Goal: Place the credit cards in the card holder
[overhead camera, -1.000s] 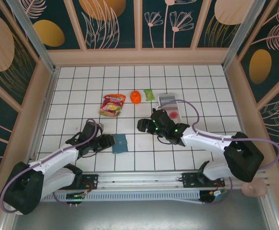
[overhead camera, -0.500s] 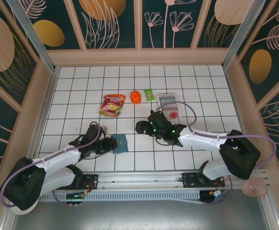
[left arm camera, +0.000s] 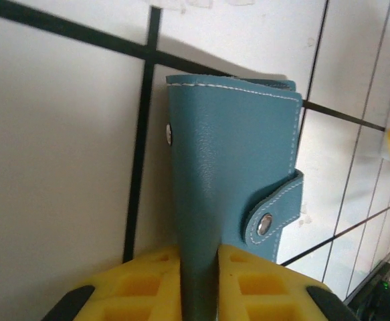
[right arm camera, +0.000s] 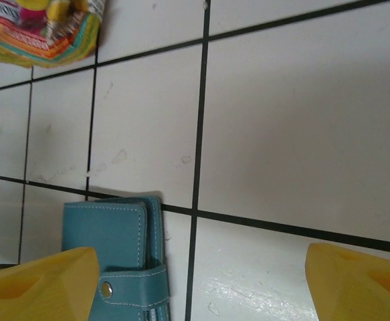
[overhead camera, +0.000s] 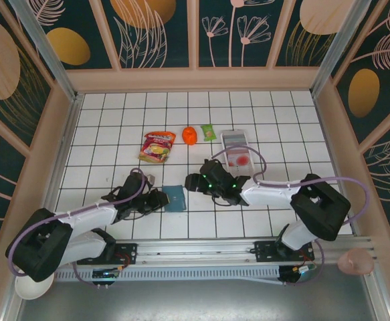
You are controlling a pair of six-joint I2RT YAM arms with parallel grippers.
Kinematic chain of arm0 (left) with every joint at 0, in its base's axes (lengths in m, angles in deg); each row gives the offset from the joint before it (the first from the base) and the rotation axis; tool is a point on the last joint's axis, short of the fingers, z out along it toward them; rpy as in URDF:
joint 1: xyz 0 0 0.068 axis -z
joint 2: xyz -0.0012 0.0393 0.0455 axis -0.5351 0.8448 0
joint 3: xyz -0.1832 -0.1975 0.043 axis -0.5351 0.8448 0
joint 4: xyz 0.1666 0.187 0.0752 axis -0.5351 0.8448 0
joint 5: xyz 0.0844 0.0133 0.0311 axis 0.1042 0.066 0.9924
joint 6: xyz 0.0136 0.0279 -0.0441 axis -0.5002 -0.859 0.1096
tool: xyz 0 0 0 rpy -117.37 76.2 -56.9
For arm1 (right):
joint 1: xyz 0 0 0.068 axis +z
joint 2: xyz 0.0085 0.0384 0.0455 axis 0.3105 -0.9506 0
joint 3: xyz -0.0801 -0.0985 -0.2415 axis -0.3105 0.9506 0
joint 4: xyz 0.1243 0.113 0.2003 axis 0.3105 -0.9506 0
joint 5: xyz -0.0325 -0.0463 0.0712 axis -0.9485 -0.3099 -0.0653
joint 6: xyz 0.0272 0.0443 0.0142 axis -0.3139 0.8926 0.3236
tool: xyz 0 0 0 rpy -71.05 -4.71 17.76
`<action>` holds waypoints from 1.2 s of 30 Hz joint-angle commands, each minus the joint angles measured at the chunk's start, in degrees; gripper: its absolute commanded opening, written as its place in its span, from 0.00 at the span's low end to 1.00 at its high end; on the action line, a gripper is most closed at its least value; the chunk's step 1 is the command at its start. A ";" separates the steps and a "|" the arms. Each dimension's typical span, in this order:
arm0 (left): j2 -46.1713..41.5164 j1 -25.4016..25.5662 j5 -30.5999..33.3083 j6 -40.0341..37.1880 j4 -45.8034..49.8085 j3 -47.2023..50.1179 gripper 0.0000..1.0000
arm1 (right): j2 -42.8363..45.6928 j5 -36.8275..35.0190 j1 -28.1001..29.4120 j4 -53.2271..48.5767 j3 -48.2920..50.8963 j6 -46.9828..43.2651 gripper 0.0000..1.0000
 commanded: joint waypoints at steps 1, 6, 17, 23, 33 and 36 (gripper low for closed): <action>-0.13 0.38 -1.44 0.07 -2.03 -1.68 0.15 | -1.67 0.20 1.13 2.18 -0.02 1.31 0.81; -1.51 0.37 -3.18 0.18 -3.17 -3.07 0.02 | -2.93 0.44 1.70 2.59 -0.69 1.65 0.73; -8.41 0.38 -1.84 -3.25 3.91 -9.45 0.00 | 4.01 1.41 2.33 0.92 -3.61 -0.53 0.54; -9.06 0.37 -1.53 -4.18 5.29 -10.62 0.00 | 4.33 1.00 3.88 -2.05 -6.97 -2.22 0.49; -10.18 0.38 1.81 -6.31 9.36 -12.10 0.00 | 2.35 -4.49 4.74 -11.26 -12.16 -4.05 0.45; -10.12 0.34 3.22 -6.64 10.28 -12.09 0.00 | 5.03 -5.78 4.66 -11.95 -11.14 -4.83 0.47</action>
